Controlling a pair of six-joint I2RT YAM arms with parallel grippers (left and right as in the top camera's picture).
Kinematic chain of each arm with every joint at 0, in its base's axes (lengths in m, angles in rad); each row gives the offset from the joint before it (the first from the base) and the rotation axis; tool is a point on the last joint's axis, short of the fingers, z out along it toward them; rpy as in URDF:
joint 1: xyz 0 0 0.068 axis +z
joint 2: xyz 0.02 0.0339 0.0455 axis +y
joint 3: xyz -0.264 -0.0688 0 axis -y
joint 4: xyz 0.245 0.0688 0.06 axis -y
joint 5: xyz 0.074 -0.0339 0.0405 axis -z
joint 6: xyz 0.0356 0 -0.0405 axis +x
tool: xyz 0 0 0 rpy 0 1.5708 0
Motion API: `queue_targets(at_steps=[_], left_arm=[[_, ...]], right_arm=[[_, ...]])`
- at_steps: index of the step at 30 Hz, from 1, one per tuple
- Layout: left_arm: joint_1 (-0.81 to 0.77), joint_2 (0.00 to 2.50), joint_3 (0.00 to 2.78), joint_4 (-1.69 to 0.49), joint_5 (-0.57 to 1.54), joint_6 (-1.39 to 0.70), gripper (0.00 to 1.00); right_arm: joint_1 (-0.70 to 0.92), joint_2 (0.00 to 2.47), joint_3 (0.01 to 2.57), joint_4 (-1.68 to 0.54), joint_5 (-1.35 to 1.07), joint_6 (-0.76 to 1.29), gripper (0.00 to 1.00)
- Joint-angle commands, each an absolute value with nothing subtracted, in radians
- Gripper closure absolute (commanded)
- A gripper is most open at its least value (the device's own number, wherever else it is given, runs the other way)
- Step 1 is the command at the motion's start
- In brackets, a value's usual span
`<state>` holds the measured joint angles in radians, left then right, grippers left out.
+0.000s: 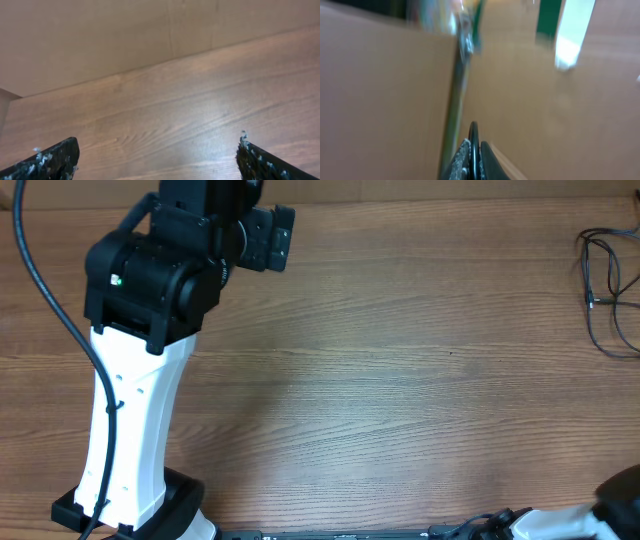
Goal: Untangle cables
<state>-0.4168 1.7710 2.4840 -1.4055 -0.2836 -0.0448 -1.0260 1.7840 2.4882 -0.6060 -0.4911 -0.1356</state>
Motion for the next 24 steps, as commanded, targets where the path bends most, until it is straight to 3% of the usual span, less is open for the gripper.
queue_targets(at_steps=[1,4,15,21,24], left_arm=[[-0.45,1.761,2.492,-1.43,-0.318,-0.031,0.0],[-0.477,1.761,2.492,-1.46,-0.318,-0.03,0.0],[-0.531,1.762,2.492,-1.494,-0.319,-0.094,0.0],[-0.531,1.762,2.492,-1.518,-0.326,-0.093,0.0],[-0.531,1.762,2.492,-1.525,-0.326,-0.094,0.0]], right_arm=[[-1.063,1.89,2.462,-0.6,-0.61,-0.165,0.96],[-1.067,1.969,2.462,-0.542,-0.637,-0.14,0.96],[-1.113,1.992,2.643,-0.11,-0.895,0.296,0.96],[-1.179,1.992,2.752,-0.126,-0.918,0.305,0.96],[-1.195,1.994,2.73,-0.286,-0.918,0.166,0.96]])
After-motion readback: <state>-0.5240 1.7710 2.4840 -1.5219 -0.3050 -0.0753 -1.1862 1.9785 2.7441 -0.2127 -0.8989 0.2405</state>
